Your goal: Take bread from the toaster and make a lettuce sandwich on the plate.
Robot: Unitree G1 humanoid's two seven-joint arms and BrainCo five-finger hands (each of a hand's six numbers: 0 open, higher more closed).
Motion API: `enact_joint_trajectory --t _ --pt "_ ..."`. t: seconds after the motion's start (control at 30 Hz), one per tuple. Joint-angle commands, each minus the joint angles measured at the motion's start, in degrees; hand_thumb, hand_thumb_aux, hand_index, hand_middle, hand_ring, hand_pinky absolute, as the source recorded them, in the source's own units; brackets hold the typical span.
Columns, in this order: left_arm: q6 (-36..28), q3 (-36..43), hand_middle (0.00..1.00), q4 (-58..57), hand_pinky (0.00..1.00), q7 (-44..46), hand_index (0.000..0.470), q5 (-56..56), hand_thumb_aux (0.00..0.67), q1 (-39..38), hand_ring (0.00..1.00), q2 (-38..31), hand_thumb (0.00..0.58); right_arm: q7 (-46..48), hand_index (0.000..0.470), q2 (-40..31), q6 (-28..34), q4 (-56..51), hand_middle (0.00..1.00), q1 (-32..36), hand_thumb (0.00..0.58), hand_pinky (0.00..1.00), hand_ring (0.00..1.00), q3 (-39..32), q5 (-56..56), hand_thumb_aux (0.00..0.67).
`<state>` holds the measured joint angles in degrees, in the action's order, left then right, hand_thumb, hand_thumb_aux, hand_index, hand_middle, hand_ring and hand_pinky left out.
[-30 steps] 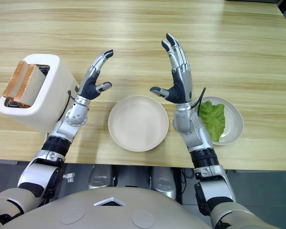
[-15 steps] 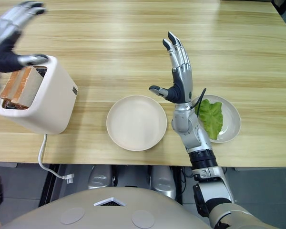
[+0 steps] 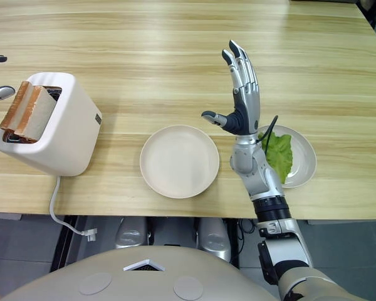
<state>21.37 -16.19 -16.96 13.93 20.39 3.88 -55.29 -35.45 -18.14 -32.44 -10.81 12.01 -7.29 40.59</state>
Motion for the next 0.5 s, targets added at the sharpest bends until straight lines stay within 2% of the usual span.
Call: enact_joint_trajectory --t 0.03,0.17,0.5 --pt "1.47 2.74 0.00 -6.05 0.00 -1.75 0.000 1.27 0.000 0.25 0.00 0.80 0.000 -0.57 0.000 -0.44 0.28 -1.32 0.00 -0.31 0.000 0.00 0.00 0.71 -0.06 0.000" --pt "5.03 5.05 0.00 -14.71 0.00 -3.31 0.004 1.46 0.005 1.65 0.00 -0.20 0.009 -0.39 0.000 -0.75 0.30 -0.37 0.00 -0.93 0.000 0.00 0.00 0.82 0.02 0.000" --pt "8.09 6.73 0.00 -21.06 0.00 -4.97 0.000 1.19 0.000 3.43 0.00 -1.59 0.000 0.21 0.000 -1.26 -0.10 1.17 0.00 -2.13 0.000 0.00 0.00 0.70 0.39 0.000"
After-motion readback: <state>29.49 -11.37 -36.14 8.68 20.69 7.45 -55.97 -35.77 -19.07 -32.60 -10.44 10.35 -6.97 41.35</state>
